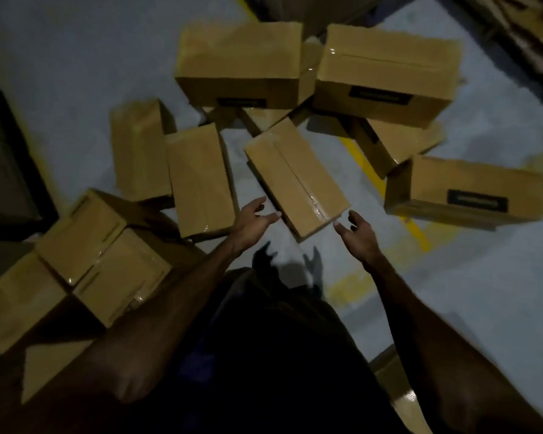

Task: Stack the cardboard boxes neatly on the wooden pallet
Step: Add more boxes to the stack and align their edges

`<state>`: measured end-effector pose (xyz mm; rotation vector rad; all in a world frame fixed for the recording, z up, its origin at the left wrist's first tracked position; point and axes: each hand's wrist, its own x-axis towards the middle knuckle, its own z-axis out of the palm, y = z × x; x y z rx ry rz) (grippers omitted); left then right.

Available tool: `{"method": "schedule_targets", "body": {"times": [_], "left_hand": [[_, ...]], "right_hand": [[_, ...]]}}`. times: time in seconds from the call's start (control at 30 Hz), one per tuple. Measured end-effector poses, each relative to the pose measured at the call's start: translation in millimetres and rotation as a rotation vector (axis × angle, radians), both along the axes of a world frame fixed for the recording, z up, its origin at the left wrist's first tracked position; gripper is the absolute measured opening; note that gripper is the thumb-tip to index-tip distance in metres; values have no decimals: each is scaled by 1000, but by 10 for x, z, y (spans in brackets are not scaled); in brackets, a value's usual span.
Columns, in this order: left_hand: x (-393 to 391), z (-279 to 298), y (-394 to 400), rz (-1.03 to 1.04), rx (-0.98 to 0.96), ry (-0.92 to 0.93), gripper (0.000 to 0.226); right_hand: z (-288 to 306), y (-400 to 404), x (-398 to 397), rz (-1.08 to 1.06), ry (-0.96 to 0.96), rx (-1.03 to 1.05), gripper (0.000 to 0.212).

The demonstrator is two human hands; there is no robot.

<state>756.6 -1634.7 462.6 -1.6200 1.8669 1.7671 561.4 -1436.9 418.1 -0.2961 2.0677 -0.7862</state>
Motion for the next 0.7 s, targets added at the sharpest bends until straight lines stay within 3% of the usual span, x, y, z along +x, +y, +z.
{"method": "schedule_targets", "body": {"times": [0.23, 0.5, 0.63, 0.7], "left_hand": [[-71, -458, -247, 196, 76, -22, 79], [-498, -1246, -549, 93, 103, -143, 91], [-733, -1519, -623, 166, 111, -167, 59], [-832, -1691, -603, 267, 114, -156, 57]], "right_hand": [[-237, -662, -572, 200, -6, 98, 81], [-676, -1281, -1263, 278, 8, 136, 78], [-1010, -1475, -1575, 347, -21, 186, 79], [-1276, -1553, -1751, 395, -42, 209, 81]]}}
